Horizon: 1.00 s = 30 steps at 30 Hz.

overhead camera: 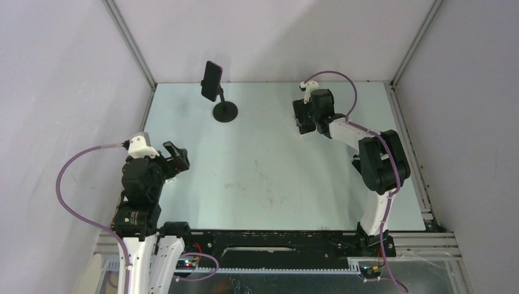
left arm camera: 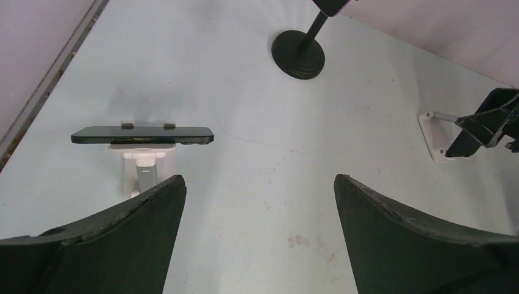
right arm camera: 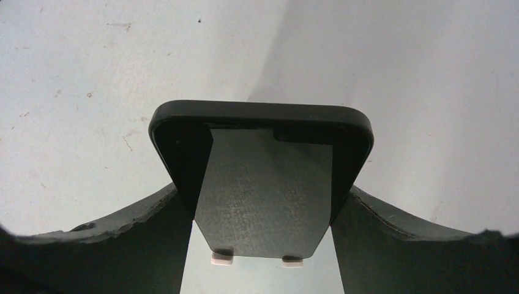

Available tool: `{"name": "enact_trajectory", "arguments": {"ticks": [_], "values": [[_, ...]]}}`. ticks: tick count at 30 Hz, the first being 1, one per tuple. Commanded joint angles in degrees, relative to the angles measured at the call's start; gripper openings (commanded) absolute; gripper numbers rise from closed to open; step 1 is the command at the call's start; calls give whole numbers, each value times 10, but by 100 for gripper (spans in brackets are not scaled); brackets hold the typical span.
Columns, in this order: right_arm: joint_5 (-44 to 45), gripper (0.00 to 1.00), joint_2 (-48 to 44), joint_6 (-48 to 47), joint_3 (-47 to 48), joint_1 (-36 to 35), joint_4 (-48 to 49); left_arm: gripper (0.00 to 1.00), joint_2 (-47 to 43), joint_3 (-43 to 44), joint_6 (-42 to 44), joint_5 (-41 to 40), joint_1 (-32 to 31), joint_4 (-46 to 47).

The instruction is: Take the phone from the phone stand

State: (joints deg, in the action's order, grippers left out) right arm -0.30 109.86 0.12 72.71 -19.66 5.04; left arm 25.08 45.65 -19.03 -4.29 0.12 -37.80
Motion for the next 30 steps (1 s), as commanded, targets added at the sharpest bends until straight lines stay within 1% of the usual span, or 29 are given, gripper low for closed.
{"name": "enact_trajectory", "arguments": {"ticks": [1,6,15,23,27,30], "values": [[45,58,-54,-25,26,-7,21,98,6,-6,5,-1,-3,21],[52,58,-81,-27,27,-9,26,98,6,-6,5,0,-3,21],[58,57,-113,-5,36,-20,0,98,6,-7,5,2,-3,22],[94,56,-147,78,49,-74,-66,98,11,-7,6,7,-3,23],[123,56,-163,128,49,-105,-117,98,13,-8,6,10,-3,23],[161,56,-170,163,47,-131,-160,98,13,-7,6,10,-3,24]]}}
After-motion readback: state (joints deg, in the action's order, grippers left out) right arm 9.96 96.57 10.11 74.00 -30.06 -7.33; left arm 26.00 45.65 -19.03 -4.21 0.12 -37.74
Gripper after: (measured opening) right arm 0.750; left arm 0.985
